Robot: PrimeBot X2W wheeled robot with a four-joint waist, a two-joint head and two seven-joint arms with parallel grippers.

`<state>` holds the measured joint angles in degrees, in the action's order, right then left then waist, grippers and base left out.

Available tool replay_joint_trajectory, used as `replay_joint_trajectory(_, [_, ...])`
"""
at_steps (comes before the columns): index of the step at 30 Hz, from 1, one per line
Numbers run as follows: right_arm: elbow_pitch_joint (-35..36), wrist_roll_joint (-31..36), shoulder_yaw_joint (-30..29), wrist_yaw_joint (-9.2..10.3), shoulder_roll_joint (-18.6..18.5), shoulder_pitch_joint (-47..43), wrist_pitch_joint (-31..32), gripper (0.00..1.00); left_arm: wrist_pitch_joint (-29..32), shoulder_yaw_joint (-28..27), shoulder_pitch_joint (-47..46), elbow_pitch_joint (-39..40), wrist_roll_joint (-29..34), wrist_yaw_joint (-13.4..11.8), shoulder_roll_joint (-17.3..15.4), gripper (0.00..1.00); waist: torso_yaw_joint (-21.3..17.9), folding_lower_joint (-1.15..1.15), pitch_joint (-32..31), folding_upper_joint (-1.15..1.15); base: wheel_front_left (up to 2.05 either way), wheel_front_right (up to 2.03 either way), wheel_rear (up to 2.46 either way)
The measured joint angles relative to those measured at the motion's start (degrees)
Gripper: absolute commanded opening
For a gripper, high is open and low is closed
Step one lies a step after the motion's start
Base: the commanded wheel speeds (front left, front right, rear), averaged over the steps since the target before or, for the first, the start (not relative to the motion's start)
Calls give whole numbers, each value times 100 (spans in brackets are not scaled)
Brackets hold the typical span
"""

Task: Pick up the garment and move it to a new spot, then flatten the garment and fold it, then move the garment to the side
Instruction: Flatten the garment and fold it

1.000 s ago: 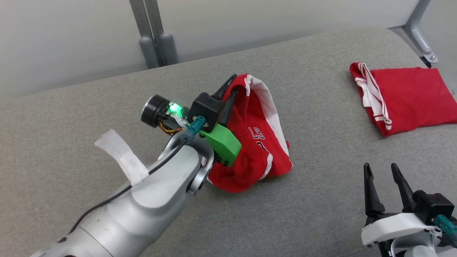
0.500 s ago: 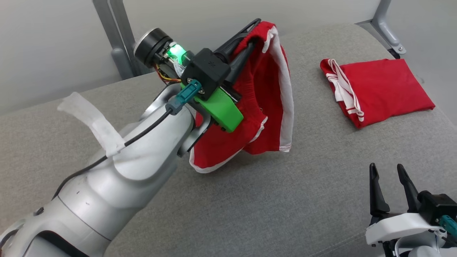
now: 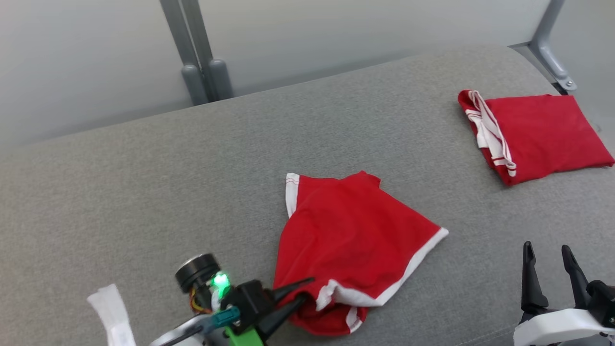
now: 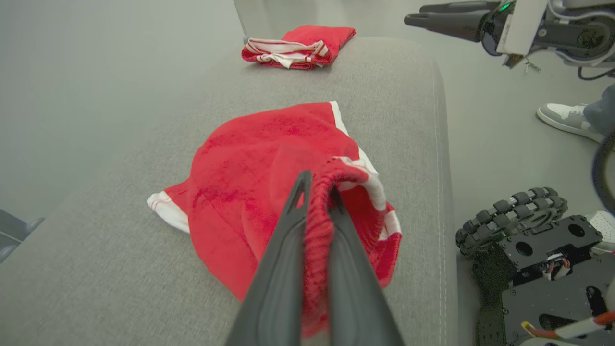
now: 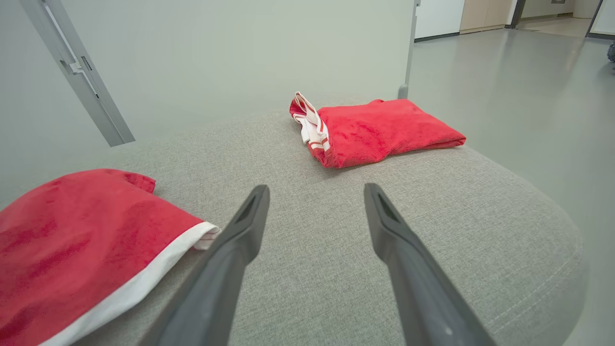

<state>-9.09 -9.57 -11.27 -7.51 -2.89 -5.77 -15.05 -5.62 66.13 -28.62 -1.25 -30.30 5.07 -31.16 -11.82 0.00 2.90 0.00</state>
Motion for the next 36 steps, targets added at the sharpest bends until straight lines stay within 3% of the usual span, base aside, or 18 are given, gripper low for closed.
replay_joint_trajectory(2, [0,0,26,0,5,18,0,100,53,19,280,152,-250,0,-324,0,151,0,21,0,0,0,0])
replay_joint_trajectory(6, [-41,20,155,0,-1,104,-1,100,27,127,517,-33,-291,43,-611,0,453,0,72,0,0,0,0])
replay_joint_trajectory(13, [-81,79,197,-1,9,185,-1,100,-683,-179,571,-947,-458,-13,-519,1,918,0,139,0,0,0,0])
replay_joint_trajectory(15, [-84,112,186,0,8,184,-1,100,-786,-303,570,-1127,-549,-13,-407,24,1024,0,153,0,0,0,0])
replay_joint_trajectory(16, [-87,116,179,0,8,183,-1,100,-827,-371,570,-1215,-564,-13,-356,44,1077,0,162,0,0,0,0])
replay_joint_trajectory(18, [-94,116,183,-1,9,183,0,100,-881,-509,570,-1366,-621,-14,-276,100,1157,0,179,0,0,0,0])
replay_joint_trajectory(24, [-130,116,230,0,9,185,-1,100,-933,-1155,843,-1624,-757,-136,-98,100,1257,0,206,0,0,0,0])
replay_joint_trajectory(30, [-119,98,160,0,9,126,-1,100,-936,-2724,1813,-1036,-816,-677,53,100,1185,0,97,0,0,0,0])
replay_joint_trajectory(34, [-13,113,63,-1,7,64,0,100,-940,-3808,2795,-541,-606,-1039,439,100,1126,0,-2,0,0,0,0])
replay_joint_trajectory(36, [1,134,23,-1,9,12,0,100,-942,-4219,3228,-400,-534,-1038,735,100,1110,0,-62,0,0,0,0])
